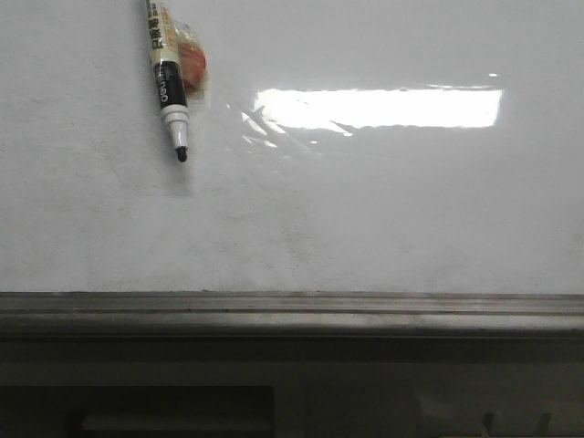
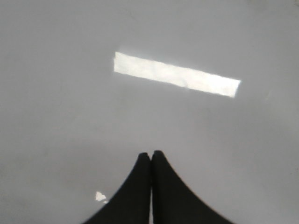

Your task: Write number 6 on whiteboard

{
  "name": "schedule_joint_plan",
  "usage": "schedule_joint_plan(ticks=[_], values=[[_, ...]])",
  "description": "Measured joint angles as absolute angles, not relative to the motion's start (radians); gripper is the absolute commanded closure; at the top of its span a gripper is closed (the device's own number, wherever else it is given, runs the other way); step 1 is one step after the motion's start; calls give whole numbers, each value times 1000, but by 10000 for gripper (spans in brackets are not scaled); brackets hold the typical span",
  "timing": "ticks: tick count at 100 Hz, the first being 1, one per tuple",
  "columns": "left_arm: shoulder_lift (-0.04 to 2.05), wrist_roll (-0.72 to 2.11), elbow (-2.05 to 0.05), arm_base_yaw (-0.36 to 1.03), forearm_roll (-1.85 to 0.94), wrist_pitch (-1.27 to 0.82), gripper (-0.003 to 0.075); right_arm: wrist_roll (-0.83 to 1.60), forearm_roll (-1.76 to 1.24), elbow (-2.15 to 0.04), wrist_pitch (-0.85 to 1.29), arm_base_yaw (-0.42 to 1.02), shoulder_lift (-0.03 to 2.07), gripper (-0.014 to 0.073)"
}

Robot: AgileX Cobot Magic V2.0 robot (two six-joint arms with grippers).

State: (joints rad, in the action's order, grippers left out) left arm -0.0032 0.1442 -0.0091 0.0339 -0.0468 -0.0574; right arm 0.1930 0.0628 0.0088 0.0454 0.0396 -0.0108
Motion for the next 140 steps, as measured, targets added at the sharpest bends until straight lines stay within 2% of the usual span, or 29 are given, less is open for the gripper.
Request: schedule_joint_plan(ticks=[91,108,120,140], values=[[-3,144,-9,34,-47,-57,740,195,64,9,29,40,-11,645],[-3,144,-9,34,-124,-57,740,195,56,9,15,40,-11,645],[-3,144,-9,34,-209,-57,740,195,0,9,10,40,-11,645],[-3,144,-9,34,-373,-59,740,195,-254,9,8,40,-11,645]])
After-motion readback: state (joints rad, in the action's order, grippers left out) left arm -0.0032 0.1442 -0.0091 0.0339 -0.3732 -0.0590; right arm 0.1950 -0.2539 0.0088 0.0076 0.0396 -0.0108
